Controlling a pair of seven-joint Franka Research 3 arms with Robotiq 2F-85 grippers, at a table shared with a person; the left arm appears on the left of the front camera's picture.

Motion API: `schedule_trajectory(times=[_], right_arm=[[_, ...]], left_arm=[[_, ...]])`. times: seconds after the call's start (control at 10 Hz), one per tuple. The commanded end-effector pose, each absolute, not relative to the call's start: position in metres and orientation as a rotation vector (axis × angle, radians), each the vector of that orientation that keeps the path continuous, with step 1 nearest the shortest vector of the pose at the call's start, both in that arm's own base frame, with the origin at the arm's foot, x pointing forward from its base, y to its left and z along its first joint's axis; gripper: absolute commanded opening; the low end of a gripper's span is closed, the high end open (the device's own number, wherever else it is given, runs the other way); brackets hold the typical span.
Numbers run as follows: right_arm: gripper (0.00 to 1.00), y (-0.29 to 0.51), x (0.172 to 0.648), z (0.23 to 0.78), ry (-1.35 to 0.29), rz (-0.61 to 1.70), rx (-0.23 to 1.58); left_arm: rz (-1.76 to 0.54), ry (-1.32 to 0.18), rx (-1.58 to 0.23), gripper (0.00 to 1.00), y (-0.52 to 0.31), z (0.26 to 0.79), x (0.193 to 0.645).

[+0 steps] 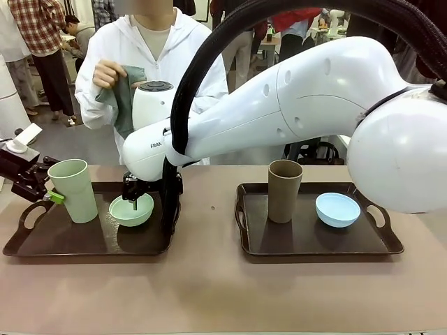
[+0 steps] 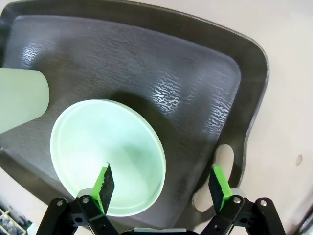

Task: Set up a tray with a mat and arrange the tableware.
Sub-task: Pick up the Picnic Bowl and Reusable plastic cup from the Handle tray in front of the human's position and hold them in the air.

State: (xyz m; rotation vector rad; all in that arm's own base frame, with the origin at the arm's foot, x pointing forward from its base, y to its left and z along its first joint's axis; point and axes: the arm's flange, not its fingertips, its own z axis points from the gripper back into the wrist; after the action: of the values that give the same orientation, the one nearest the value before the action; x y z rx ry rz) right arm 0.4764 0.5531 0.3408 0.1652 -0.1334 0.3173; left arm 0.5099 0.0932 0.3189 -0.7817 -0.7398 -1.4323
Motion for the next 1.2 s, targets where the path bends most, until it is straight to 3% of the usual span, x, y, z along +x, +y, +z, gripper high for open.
schedule_trajectory(times=[0.0, 0.3, 0.4, 0.5, 0.6, 0.7, 0.8, 0.9, 1.0, 1.1], right_arm=[[1.0, 0.554, 0.48, 0.337, -0.139, 0.33, 0.205], [1.0, 0.56, 0.483, 0.332, -0.127, 0.33, 0.206], [0.42, 0.56, 0.484, 0.333, -0.136, 0.332, 0.21], [0.41, 0.56, 0.484, 0.333, -0.136, 0.328, 0.212], [0.0, 0.561, 0.485, 0.333, -0.134, 0.323, 0.214], [0.0, 0.562, 0.484, 0.333, -0.13, 0.315, 0.214], [0.0, 0.562, 0.485, 0.333, -0.134, 0.309, 0.211], [0.13, 0.562, 0.484, 0.333, -0.138, 0.306, 0.208], [0.02, 0.563, 0.484, 0.333, -0.141, 0.303, 0.208], [0.0, 0.562, 0.484, 0.333, -0.142, 0.301, 0.208]], left_arm=[[-1.464, -0.746, -0.774, 1.0, 0.09, 0.306, 0.51], [-1.476, -0.742, -0.779, 1.0, 0.085, 0.296, 0.51], [-1.482, -0.747, -0.78, 0.92, 0.083, 0.297, 0.511], [-1.474, -0.749, -0.781, 0.48, 0.081, 0.296, 0.51], [-1.475, -0.748, -0.786, 0.4, 0.08, 0.296, 0.51], [-1.476, -0.749, -0.789, 0.0, 0.08, 0.297, 0.51], [-1.476, -0.75, -0.79, 0.0, 0.081, 0.298, 0.51], [-1.476, -0.751, -0.791, 0.0, 0.081, 0.297, 0.51], [-1.475, -0.748, -0.79, 0.32, 0.081, 0.297, 0.509], [-1.471, -0.748, -0.787, 0.32, 0.081, 0.298, 0.509]])
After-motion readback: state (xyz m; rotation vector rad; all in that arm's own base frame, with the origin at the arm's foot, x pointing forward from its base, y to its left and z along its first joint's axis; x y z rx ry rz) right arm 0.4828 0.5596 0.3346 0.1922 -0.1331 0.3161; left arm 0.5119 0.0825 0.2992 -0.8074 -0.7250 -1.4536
